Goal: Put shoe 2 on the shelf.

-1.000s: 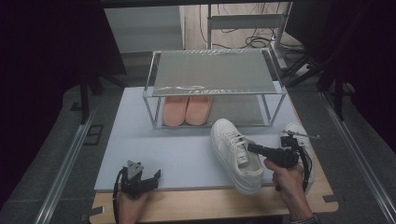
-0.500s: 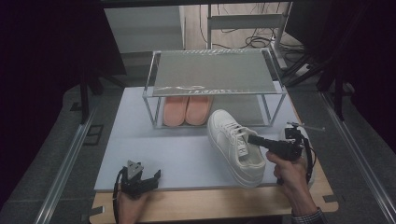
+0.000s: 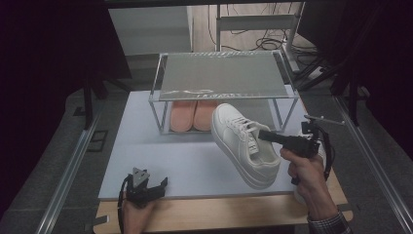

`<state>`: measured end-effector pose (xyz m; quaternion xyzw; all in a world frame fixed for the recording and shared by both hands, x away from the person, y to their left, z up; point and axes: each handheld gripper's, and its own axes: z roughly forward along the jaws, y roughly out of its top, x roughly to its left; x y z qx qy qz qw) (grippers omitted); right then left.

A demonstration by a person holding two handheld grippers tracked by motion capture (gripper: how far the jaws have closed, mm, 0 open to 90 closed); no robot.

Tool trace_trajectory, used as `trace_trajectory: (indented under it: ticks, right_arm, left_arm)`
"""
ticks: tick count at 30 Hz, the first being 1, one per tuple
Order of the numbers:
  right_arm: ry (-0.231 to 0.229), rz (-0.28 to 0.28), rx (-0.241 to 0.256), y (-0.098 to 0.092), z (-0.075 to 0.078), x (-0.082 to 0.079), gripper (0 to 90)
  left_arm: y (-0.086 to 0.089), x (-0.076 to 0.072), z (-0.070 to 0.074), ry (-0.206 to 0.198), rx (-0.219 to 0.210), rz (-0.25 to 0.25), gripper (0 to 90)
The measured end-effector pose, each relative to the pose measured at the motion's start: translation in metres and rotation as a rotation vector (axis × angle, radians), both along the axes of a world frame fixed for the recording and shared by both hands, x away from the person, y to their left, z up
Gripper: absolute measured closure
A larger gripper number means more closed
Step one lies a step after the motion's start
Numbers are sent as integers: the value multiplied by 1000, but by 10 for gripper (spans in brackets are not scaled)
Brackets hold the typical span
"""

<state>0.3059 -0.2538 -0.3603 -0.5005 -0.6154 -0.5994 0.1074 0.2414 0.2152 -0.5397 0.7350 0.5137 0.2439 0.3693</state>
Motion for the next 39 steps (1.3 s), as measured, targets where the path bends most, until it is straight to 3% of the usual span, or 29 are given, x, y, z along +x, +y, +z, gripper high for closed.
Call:
trace_trajectory:
  ticks: [11, 20, 39]
  right_arm:
    - [-12, -6, 44, 7, 28, 16, 804]
    - [-19, -43, 52, 23, 42, 42, 804]
    - [6, -155, 39, 50, 50, 104, 802]
  left_arm:
    - [0, 0, 0, 0, 1, -1, 140]
    - [0, 0, 0, 1, 0, -1, 140]
    - [0, 0, 0, 0, 1, -1, 140]
